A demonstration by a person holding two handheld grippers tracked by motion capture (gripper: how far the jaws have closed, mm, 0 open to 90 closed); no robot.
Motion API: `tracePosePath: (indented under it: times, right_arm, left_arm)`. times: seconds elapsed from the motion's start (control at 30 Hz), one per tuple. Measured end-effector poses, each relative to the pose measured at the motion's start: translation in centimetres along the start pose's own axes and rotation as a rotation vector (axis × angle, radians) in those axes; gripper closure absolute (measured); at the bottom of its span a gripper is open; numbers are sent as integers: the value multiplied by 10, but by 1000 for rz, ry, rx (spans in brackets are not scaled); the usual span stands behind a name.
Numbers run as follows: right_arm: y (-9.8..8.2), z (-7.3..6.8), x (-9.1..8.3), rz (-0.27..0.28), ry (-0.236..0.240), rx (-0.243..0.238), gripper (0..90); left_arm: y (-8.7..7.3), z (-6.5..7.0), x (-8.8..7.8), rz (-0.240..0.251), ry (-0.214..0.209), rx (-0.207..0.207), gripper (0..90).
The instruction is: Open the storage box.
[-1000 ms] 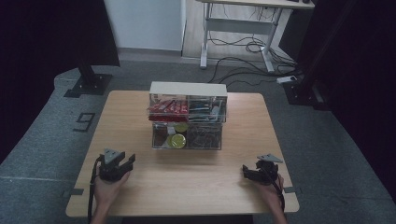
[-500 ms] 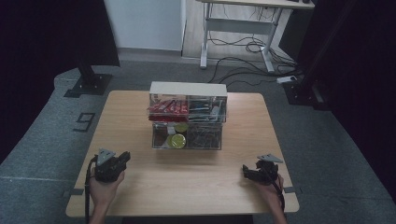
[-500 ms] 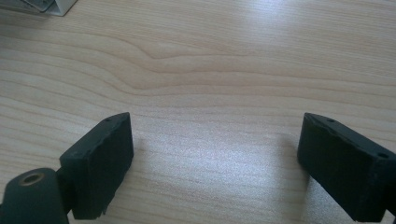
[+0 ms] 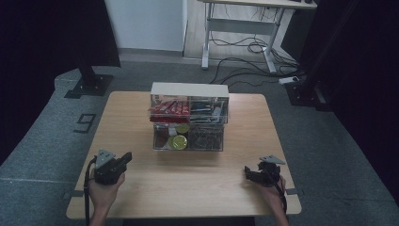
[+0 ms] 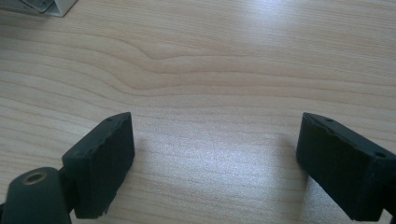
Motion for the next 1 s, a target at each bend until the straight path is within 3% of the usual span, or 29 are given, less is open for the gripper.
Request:
tracePosePath:
  times: [0.57,1.0]
  right_arm:
    - [0,0,0,3,-3,2,128]
    - [0,0,0,4,-4,3,130]
  left_arm:
    - [22,16,-7,36,-74,9,900]
    - [54,33,-7,55,-128,40,900]
Point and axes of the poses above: each handheld gripper's, and its own axes: x roughly forward along the jaws, y roughly out of its top, z roughly to its right, the point moved 3 cm from there along x, roughly forward along the jaws, and after that the axes turned 5 degrees about x, right-handed, at the moved point
